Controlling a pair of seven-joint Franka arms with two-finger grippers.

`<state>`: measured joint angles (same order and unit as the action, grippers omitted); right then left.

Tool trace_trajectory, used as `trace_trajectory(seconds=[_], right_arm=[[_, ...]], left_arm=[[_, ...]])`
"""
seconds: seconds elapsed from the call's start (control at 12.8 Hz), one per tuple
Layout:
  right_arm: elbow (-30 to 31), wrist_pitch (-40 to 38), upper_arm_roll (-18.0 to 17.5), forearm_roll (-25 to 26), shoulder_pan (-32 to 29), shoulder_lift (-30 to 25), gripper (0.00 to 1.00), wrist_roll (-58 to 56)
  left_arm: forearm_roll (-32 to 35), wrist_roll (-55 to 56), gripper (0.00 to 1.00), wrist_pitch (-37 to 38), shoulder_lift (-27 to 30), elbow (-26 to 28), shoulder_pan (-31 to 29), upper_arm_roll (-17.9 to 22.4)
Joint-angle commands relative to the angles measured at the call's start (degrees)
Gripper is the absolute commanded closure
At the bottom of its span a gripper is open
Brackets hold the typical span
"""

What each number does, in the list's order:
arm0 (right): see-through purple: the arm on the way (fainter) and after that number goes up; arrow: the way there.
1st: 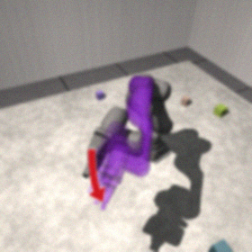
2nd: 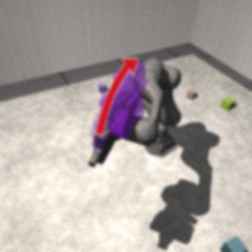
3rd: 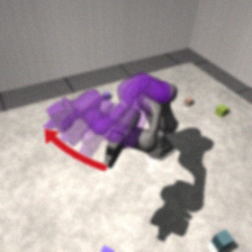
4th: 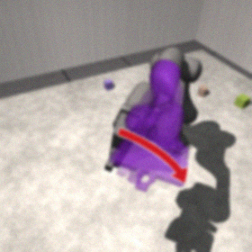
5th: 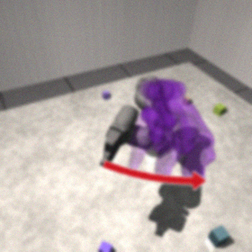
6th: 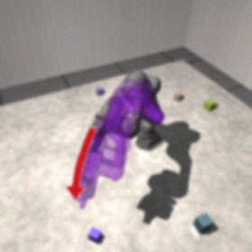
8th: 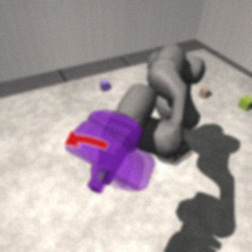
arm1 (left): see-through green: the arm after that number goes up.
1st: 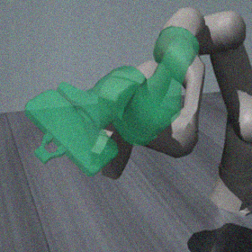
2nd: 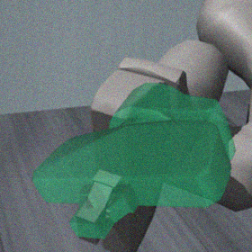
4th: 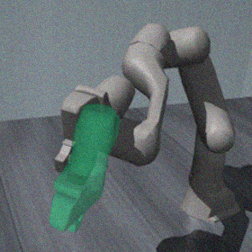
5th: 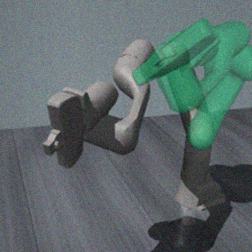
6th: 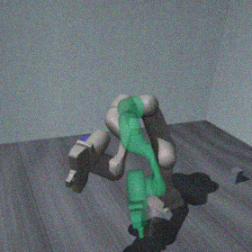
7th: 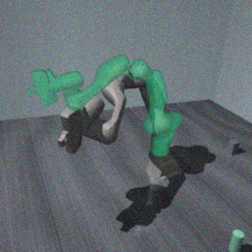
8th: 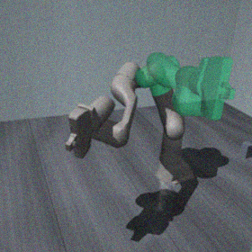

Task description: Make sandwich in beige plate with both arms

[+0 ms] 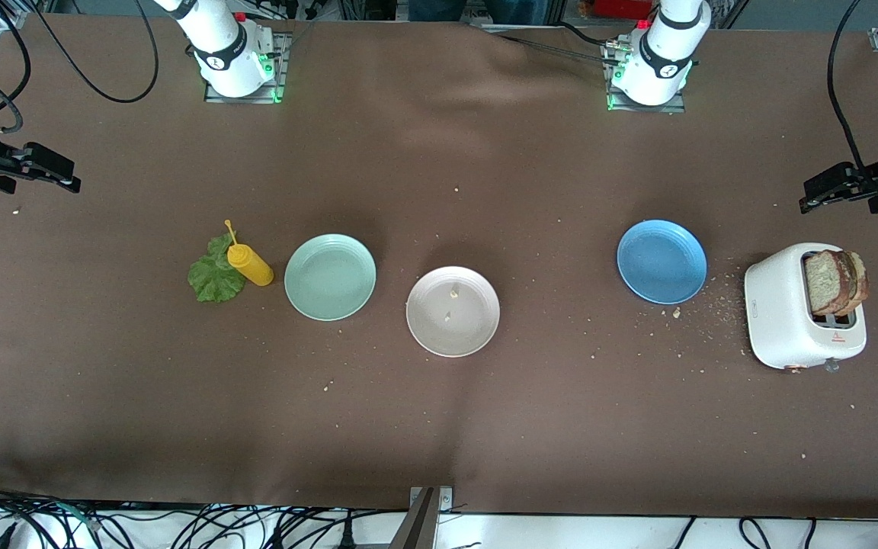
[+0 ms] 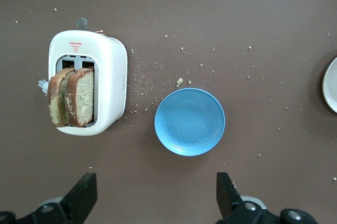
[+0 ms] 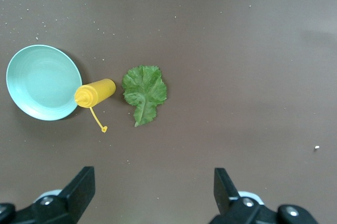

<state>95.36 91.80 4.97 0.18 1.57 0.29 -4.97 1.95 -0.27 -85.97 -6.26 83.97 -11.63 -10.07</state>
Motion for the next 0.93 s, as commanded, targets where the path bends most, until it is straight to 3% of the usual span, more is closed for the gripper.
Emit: trace_trajectory(seconds=[0.0, 0.86], right_arm=[[-0.61, -0.39, -0.22, -1.06, -0.34, -0.20, 0.00, -0.65], [-0.61, -0.48, -0.22, -1.06, -0.34, -0.20, 0.00, -0.65]], left_arm=[[0.16, -0.44, 0.00, 1.42, -0.59, -1.70, -0.68, 0.05], [0.34, -0.61, 0.00, 1.16, -1.12, -1.17, -0.85, -0.04]])
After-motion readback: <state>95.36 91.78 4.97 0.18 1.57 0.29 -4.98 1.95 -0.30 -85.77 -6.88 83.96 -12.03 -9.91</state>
